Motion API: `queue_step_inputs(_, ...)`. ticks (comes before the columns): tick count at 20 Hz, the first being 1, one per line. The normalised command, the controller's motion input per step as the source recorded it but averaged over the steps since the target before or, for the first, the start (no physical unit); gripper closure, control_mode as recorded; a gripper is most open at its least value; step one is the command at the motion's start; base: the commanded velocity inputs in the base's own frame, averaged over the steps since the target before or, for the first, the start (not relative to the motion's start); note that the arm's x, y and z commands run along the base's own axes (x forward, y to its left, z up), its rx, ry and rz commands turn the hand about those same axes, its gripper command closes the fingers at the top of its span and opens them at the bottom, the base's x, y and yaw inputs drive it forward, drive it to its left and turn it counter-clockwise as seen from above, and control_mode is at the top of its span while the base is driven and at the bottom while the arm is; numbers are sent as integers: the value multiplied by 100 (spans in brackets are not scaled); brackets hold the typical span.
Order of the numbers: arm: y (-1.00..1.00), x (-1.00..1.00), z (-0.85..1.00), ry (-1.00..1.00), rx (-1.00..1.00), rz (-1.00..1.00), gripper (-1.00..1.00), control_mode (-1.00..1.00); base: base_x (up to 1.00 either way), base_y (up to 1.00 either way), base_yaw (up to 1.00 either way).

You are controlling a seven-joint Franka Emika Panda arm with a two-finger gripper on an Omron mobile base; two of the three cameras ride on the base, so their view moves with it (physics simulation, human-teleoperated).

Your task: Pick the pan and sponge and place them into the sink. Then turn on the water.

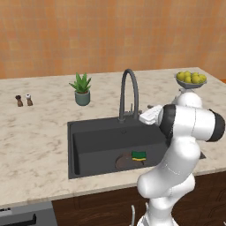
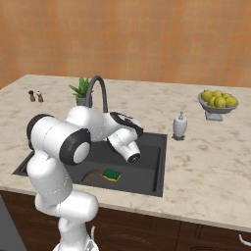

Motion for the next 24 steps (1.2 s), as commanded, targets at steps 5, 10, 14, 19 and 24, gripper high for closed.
queue_step_inputs(5,3,42,-2,16,0,3,-100,-100,0,0,0)
queue_step_inputs(10,14,17,0,2,-1,1,-100,-100,0,0,0)
queue_step_inputs(14,14,20,-9,0,0,1,-100,-100,0,0,0)
queue_step_inputs(19,8,37,-24,3,0,3,-100,-100,0,0,0)
queue_step_inputs(24,-1,42,-29,0,1,7,-100,-100,0,0,0)
